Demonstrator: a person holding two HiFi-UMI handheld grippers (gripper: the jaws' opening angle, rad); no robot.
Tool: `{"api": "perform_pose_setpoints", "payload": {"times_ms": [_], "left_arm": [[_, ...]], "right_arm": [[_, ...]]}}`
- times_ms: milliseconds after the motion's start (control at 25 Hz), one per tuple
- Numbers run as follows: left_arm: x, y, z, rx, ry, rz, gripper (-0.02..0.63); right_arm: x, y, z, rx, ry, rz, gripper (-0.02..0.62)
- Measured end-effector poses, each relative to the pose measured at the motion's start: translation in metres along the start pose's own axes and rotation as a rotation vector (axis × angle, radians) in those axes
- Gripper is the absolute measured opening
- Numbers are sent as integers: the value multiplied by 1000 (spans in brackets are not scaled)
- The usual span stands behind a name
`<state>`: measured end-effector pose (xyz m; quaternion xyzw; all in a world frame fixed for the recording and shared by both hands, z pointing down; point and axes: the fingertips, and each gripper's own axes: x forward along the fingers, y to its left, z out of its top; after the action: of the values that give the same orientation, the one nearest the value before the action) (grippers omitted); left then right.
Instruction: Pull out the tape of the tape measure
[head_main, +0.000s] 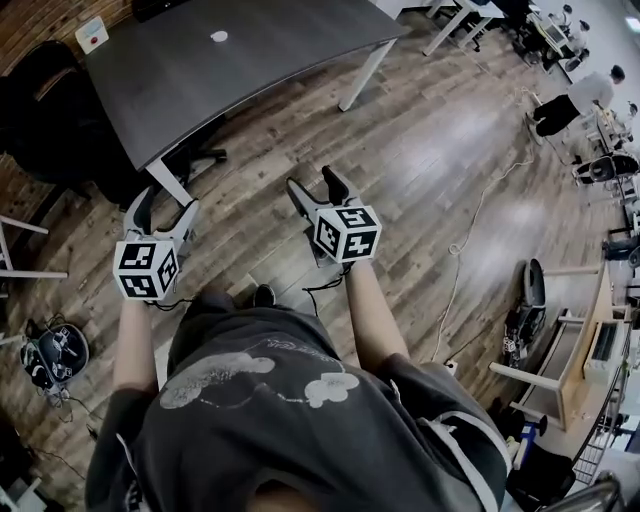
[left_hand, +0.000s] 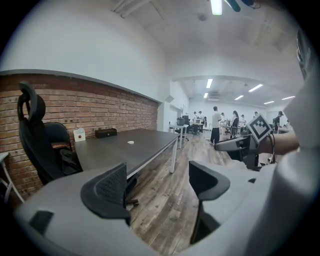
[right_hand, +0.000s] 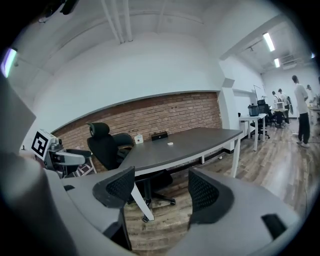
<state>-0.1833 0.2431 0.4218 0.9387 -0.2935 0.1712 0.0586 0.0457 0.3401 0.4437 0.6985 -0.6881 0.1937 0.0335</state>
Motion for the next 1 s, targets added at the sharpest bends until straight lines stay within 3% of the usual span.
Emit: {"api": "perform_pose_setpoints", "payload": {"times_ms": [360,560,1000], "left_arm": [[59,42,15,-12,14,-3,382],[120,72,30,-29,14,-21,382],[263,173,87,-62,-4,-37,382]], "right_arm": [[66,-19,27,-37,15,21,321],[113,-49,46,-37,35,-1,321],[284,-95,126,-114,86,22,321]]}}
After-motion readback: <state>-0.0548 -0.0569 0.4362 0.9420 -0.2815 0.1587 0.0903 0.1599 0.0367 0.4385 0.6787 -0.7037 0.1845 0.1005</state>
